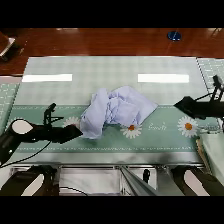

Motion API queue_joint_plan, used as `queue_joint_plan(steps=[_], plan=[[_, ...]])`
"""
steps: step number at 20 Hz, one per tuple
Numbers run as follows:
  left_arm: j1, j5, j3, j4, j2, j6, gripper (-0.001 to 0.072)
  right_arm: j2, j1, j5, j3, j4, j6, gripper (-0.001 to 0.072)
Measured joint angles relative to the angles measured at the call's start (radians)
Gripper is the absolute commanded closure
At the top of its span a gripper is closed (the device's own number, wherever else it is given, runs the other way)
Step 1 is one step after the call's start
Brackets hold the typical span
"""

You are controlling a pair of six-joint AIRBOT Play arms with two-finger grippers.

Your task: Fold the shirts.

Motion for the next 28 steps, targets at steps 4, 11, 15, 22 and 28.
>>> queue_joint_plan(steps=[4, 11, 15, 22, 28], plan=[[-0.001, 0.045, -0.012, -0.194, -0.167, 0.142, 0.0201, -0.013, 0.046, -0.038, -0.087, 0.061, -0.031, 0.0305], [-0.046, 0.204, -0.013, -0.418, -0.260, 0.293, 0.0691, -0.101, 0.250, -0.118, -0.117, 0.089, -0.005, 0.0306], [-0.053, 0.225, -0.004, -0.447, -0.268, 0.321, 0.0691, -0.223, 0.357, -0.186, -0.118, 0.183, -0.013, 0.0318], [-0.047, 0.225, 0.026, -0.458, -0.270, 0.332, 0.0691, -0.380, 0.421, -0.270, -0.034, 0.357, -0.116, 0.0690], [0.060, 0.130, 0.310, -0.461, -0.240, 0.331, 0.0691, -0.381, 0.410, -0.189, 0.305, 0.299, -0.164, 0.0692]])
